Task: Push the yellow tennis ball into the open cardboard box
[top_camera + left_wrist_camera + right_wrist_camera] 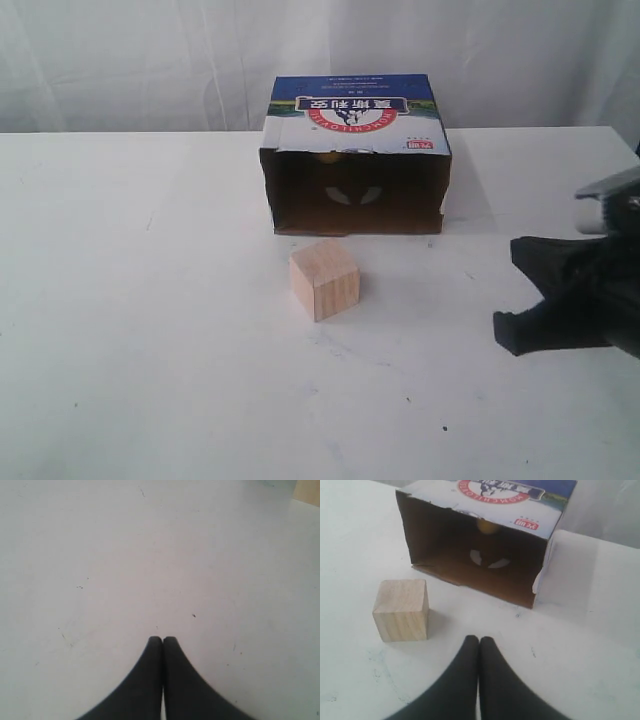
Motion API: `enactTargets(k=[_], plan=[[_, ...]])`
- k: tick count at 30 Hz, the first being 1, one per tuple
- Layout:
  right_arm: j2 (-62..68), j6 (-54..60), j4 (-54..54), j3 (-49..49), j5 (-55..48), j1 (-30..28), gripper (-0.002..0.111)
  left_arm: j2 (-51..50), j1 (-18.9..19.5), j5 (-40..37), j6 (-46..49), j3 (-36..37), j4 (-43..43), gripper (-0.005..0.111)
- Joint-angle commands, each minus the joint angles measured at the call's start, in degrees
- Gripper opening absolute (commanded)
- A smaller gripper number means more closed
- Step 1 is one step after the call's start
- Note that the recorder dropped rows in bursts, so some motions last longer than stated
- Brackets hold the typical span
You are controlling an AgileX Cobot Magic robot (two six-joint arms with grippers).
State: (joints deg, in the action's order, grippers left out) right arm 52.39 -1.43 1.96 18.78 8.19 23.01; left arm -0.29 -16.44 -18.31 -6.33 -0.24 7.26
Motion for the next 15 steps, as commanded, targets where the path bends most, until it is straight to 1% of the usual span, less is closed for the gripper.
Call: enactTargets(k=[1, 5, 11, 15], plan=[[-9.9, -0.7, -0.1, -4.9, 1.0, -0.2, 0.0, 0.3, -0.3, -1.0, 0.1, 0.2, 0.1, 0.0], [-18.6, -1.7, -0.1, -9.8, 0.7, -0.4, 0.0, 0.3, -0.3, -1.0, 0.1, 0.2, 0.1, 0.0], [-28.3, -1.7, -0.1, -17.4, 0.6, -3.1, 0.0, 0.3, -0.3, -1.0, 0.1, 0.2, 0.1, 0.0], [-34.3, -1.7, -0.1, -18.8, -0.2, -4.1, 0.0, 0.3, -0.3, -1.0, 0.1, 0.2, 0.1, 0.0]])
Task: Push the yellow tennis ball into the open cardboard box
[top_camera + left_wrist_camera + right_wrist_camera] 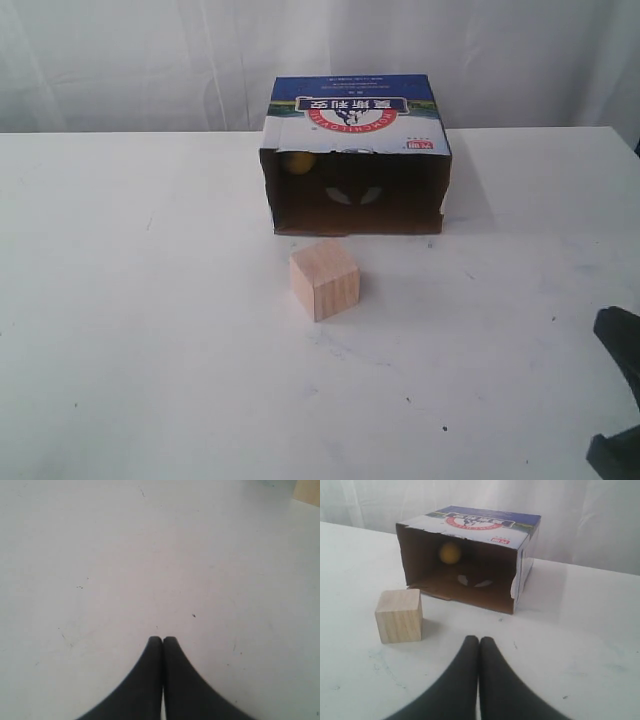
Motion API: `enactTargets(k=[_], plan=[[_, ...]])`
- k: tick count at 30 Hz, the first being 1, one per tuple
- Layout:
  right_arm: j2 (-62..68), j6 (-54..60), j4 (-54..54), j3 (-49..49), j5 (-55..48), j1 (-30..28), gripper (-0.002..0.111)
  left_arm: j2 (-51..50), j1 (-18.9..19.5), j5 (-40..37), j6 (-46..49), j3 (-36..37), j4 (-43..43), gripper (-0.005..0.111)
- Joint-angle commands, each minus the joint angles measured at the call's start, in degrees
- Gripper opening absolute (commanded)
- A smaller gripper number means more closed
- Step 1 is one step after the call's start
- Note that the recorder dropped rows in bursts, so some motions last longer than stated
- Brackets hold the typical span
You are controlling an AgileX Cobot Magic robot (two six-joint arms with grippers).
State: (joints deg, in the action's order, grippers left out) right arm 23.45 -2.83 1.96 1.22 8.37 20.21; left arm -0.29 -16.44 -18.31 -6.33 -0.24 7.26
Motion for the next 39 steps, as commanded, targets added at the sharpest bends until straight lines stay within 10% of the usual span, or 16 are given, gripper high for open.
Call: enactTargets(k=[1, 39], plan=[[-6.9, -0.3, -0.1, -1.2, -3.6, -1.5, 0.0, 0.3, -0.3, -1.0, 0.1, 0.2, 0.1, 0.0], [-16.3, 3.2, 0.6, -1.2, -15.2, -5.7, 0.0, 0.3, -0.3, -1.0, 0.1, 0.2, 0.1, 0.0]])
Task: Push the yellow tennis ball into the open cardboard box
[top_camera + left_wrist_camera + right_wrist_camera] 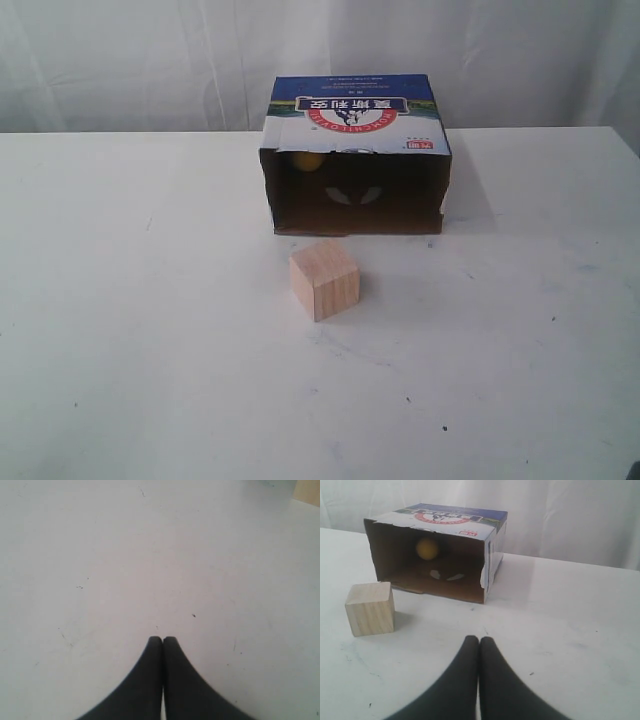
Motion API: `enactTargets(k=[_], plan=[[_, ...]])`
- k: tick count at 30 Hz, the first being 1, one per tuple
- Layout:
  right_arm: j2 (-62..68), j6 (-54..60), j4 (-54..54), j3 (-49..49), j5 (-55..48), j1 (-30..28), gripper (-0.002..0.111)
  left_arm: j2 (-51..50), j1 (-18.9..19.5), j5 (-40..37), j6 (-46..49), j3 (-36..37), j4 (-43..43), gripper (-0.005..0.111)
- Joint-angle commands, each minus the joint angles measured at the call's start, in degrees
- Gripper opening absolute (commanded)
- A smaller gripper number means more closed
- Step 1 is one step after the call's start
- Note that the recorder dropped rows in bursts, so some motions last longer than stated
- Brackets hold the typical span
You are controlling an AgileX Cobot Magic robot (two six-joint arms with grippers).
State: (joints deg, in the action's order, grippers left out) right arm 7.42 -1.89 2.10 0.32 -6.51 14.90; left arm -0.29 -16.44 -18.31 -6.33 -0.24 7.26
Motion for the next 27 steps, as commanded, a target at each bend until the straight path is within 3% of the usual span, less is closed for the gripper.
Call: enactTargets(k=[1, 27], plan=[[-0.3, 2.9, 0.4, -0.3, -0.3, -0.4, 0.0, 0.3, -0.3, -1.0, 0.1, 0.2, 0.1, 0.0], [-0.3, 3.2, 0.4, -0.3, -0.3, -0.4, 0.0, 0.3, -0.3, -1.0, 0.1, 0.2, 0.1, 0.0]])
